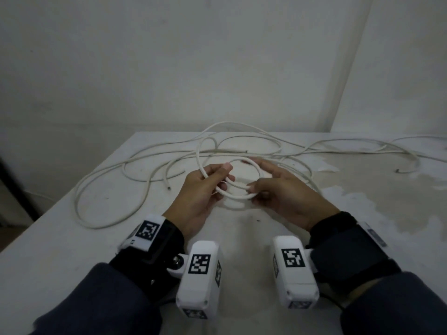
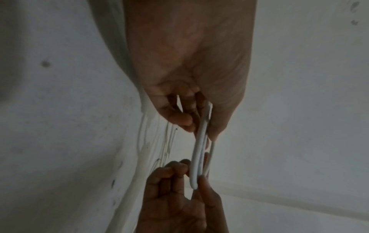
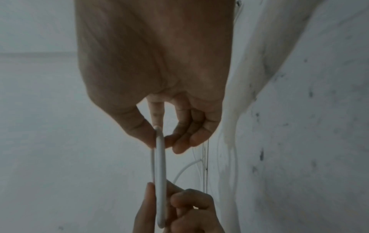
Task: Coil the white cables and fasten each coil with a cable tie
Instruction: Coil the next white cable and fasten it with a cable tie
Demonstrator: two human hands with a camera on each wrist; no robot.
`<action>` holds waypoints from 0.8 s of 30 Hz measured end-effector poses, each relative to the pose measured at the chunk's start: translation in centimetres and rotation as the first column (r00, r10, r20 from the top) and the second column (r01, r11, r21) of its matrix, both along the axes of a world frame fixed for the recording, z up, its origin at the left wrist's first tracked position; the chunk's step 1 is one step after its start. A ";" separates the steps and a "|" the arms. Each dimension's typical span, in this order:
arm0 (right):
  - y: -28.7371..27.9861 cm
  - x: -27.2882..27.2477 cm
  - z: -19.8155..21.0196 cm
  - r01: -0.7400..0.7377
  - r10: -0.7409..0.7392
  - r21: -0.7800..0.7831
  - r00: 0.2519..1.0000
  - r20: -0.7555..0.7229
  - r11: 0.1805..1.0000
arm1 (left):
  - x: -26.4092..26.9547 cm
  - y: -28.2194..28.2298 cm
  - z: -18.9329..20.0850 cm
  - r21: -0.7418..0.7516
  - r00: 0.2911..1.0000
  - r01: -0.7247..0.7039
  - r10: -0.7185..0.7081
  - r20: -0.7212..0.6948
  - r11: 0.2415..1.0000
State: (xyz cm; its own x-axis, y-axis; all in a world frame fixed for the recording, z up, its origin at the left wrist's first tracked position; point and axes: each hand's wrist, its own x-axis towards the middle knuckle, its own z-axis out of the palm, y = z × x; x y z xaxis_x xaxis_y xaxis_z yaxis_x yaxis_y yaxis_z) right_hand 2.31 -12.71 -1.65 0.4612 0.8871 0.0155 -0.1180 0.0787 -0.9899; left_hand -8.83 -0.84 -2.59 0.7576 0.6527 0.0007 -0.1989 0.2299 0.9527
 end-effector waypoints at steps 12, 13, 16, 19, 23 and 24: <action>0.6 -0.4 0.0 0.217 -0.138 0.132 0.887 -0.441 0.967 | -0.4 -0.8 0.6 -0.302 0.954 0.283 -0.234 0.188 0.910; 0.7 -0.5 -0.1 0.207 -0.132 0.120 0.882 -0.452 0.971 | -0.4 -0.8 0.6 -0.296 0.955 0.281 -0.235 0.180 0.913; 0.8 -0.7 0.0 0.234 -0.146 0.122 0.859 -0.491 0.965 | -0.3 -0.9 0.4 -0.272 0.955 0.291 -0.260 0.144 0.917; 1.0 -0.6 -0.2 0.309 -0.201 0.128 0.829 -0.522 0.942 | -0.2 -1.3 0.4 -0.267 0.971 0.239 -0.222 0.094 0.934; 0.9 -0.4 0.0 0.341 -0.208 0.142 0.802 -0.560 0.929 | 0.1 -1.0 0.3 -0.257 0.997 0.020 0.000 0.077 0.966; 0.8 -0.5 0.1 0.330 -0.184 0.159 0.796 -0.577 0.930 | 0.0 -0.9 0.2 -0.217 0.998 0.002 0.011 0.057 0.976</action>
